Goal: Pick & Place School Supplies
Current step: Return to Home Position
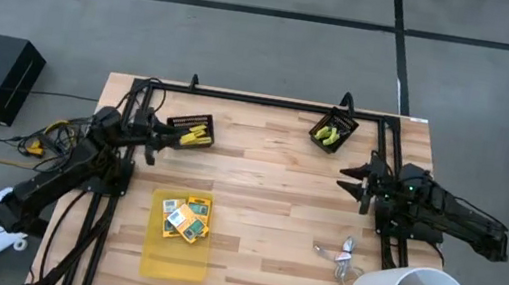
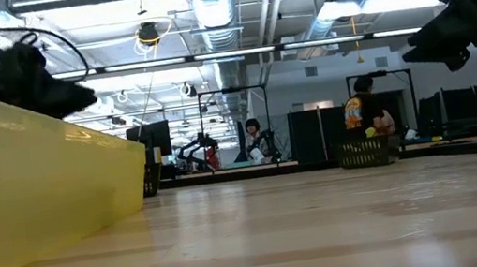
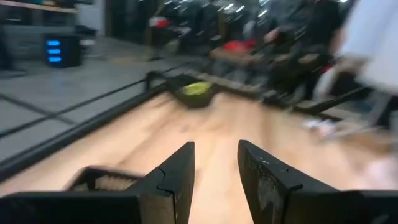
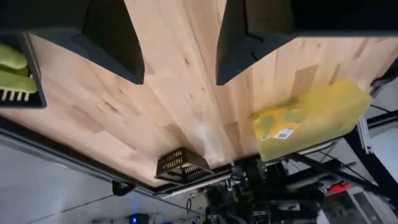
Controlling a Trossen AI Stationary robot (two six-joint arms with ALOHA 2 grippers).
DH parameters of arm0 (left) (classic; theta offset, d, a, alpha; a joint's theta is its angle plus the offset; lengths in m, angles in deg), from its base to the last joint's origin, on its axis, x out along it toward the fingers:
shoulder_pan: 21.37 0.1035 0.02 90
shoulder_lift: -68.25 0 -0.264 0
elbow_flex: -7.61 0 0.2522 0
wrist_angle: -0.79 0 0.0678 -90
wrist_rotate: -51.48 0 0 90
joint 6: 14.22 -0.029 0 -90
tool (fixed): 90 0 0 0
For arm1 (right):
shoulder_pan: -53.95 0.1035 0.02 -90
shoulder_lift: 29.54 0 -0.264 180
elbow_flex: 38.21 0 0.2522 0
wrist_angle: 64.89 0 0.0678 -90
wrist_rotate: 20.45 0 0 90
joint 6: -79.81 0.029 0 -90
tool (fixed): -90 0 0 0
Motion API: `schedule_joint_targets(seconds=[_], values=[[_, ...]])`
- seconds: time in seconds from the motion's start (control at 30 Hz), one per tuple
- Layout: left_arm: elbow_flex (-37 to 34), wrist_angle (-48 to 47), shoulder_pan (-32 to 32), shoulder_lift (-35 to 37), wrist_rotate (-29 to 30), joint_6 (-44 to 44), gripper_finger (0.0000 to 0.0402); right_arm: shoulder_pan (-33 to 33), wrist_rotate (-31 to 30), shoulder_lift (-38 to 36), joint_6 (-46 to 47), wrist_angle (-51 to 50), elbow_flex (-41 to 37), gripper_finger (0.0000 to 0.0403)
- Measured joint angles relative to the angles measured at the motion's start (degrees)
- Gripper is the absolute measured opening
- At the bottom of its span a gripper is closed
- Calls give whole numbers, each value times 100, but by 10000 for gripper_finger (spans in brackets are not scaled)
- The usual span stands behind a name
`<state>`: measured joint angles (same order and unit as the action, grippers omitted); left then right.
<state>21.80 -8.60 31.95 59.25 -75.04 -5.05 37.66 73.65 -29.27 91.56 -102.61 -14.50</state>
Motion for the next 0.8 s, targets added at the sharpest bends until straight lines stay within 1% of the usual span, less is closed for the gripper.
schedule_joint_targets(seconds=[0.07,0.13,0.2,0.3,0.43,0.5,0.57,0.67,0.8], values=[[0,1,2,-350,332,-456,118,0,-103,3,-11,-53,0,197],[0,1,2,-694,490,-627,118,0,-235,9,-13,-51,0,205],[0,3,2,-1012,508,-555,118,0,-325,9,11,-41,0,211],[0,1,2,-1349,480,-99,118,15,-357,9,26,22,0,217],[-11,123,2,-1508,407,-57,118,18,-287,4,28,-53,0,221],[-11,448,4,-1499,427,-178,118,15,-300,2,28,-160,0,221],[-11,811,42,-1497,579,-196,118,17,-279,2,28,-153,0,221],[-11,1593,150,-1497,661,40,118,18,-243,2,28,-149,0,221],[-11,2892,269,-1496,665,464,118,18,-47,2,4,-141,0,221]])
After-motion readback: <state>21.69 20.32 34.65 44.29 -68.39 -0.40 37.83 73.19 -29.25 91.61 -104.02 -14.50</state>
